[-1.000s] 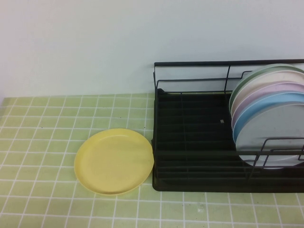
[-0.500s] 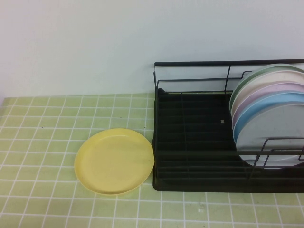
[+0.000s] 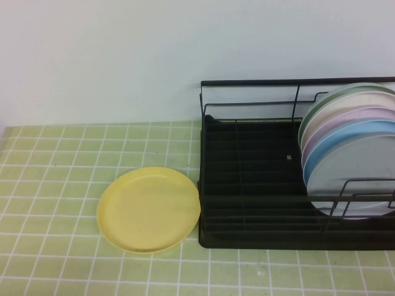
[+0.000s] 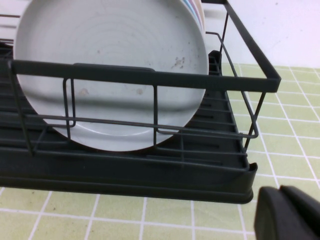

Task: Place plate on rack
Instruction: 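Reach the gripper toward the yellow plate on the table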

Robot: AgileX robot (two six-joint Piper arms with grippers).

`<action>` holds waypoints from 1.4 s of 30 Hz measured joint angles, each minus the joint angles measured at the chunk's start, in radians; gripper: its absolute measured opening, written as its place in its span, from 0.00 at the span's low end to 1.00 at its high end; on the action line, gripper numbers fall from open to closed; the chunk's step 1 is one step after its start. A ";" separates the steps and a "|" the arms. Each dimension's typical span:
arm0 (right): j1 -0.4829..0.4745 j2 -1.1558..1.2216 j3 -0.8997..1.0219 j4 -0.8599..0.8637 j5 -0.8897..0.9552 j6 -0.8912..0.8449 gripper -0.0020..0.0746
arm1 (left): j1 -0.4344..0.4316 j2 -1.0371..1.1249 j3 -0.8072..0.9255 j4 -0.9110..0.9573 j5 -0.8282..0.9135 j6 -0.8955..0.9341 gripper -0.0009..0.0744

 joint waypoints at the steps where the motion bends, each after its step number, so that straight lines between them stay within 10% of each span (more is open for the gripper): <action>1: 0.000 0.000 0.000 0.000 0.000 0.000 0.02 | 0.000 0.000 0.000 0.000 0.000 0.000 0.01; 42: 0.000 0.000 0.000 0.077 0.009 0.000 0.02 | -0.060 -0.003 0.000 0.000 -0.003 0.002 0.01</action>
